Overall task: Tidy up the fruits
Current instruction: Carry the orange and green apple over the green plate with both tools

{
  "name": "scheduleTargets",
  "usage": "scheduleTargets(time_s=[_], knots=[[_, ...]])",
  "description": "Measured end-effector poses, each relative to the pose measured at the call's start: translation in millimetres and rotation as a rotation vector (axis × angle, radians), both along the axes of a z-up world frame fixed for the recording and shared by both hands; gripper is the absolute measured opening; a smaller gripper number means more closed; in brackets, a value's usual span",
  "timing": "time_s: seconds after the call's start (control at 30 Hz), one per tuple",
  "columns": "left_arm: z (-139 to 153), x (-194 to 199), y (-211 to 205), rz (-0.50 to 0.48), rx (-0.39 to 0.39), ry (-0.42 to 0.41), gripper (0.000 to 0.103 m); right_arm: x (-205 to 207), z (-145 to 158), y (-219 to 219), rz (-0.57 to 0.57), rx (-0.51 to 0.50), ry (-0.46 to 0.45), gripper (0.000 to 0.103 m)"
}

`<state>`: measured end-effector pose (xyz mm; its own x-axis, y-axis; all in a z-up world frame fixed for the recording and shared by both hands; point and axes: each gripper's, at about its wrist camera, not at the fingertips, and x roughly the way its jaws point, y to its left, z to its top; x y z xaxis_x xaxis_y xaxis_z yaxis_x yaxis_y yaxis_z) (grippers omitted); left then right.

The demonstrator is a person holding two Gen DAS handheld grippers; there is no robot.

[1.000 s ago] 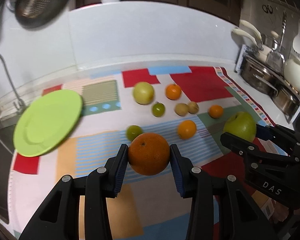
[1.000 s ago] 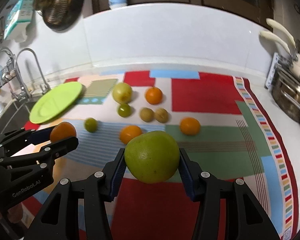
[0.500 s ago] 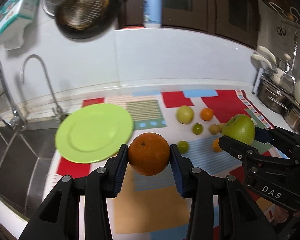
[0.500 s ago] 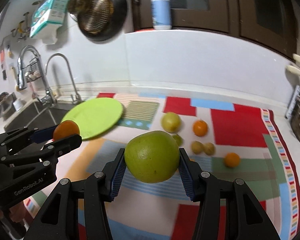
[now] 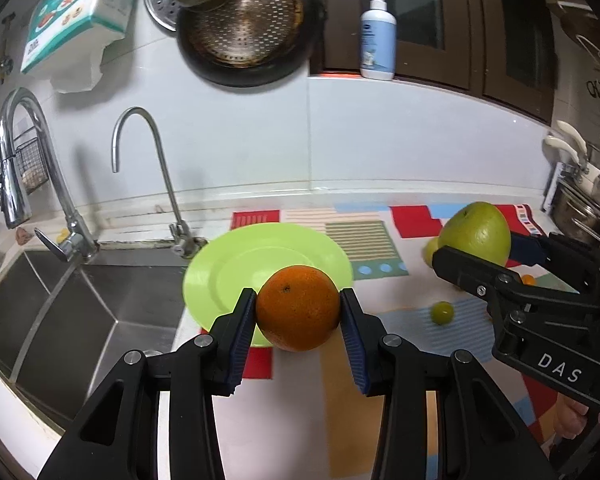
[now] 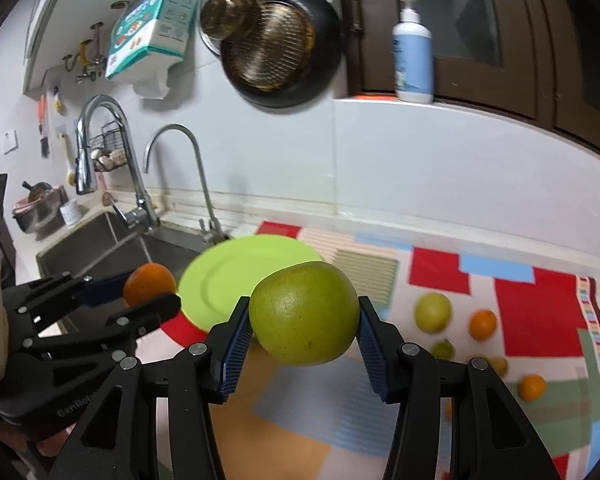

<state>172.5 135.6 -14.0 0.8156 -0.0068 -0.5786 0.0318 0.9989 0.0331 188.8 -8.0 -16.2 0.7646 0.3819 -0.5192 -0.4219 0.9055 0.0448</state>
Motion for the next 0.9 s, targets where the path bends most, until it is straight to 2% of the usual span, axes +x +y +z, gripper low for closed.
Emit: scheduleTargets(time_s=[0.43,0.9], knots=[[-7.9,39.8,44.1,0.058,0.021,0.004,0.041,51.4,-6.3,53.2,0.064,-0.01,0.039,0.052],[-62.0,100.2,65.4,0.068,0.021,0.123,0.041,116.9,-61.5,84.1,0.103,-0.06,0.167,0.051]])
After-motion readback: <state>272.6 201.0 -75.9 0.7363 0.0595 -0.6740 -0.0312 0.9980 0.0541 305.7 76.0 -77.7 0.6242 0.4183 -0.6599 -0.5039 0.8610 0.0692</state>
